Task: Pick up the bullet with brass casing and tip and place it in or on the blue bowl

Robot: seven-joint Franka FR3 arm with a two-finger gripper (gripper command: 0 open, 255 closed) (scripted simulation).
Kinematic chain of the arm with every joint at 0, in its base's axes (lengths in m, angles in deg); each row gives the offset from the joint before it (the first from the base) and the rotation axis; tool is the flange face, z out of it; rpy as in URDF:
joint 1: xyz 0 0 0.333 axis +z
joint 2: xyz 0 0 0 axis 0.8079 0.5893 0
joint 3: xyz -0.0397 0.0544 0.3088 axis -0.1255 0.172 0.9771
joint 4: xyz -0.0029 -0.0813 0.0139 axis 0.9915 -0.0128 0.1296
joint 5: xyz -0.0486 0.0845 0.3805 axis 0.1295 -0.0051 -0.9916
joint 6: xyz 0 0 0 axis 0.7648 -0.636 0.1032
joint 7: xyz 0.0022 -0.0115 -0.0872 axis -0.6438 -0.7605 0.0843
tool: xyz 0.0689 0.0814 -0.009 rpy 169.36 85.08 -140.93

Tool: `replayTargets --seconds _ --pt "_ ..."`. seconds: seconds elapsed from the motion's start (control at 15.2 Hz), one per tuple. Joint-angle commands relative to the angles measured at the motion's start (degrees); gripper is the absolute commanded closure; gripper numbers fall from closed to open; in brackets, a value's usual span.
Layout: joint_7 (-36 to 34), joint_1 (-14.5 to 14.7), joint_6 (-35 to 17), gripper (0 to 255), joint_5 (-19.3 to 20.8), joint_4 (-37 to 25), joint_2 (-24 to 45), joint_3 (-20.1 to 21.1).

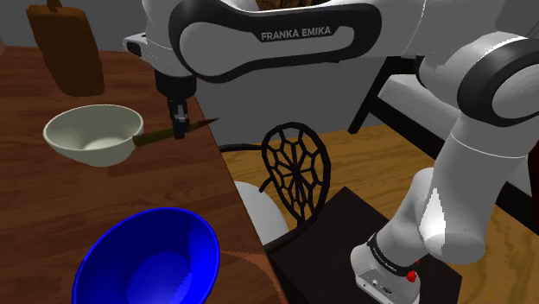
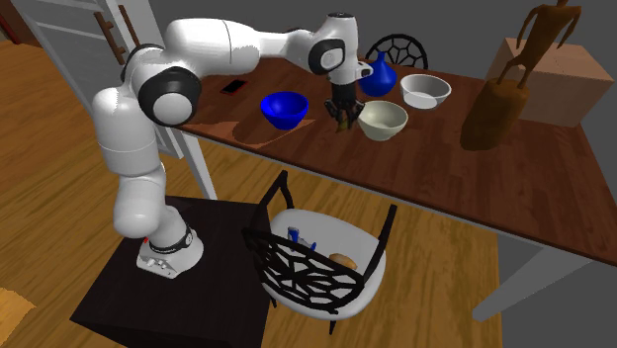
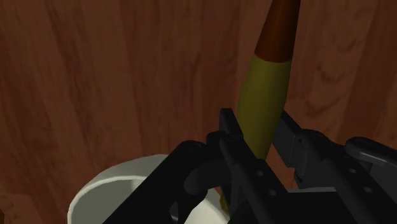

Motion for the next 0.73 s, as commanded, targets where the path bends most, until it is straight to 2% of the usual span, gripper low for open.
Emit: replayTargets --seconds 0.0,0.59,0.66 --pt "0.1 0.1 1.6 255 0.0 -1.7 0.2 0.0" --pt "0.8 0.5 8.4 255 -0.2 -8.9 0.5 0.2" --pt "-0.3 1.1 8.2 255 -0.2 -7.7 -0.4 0.6"
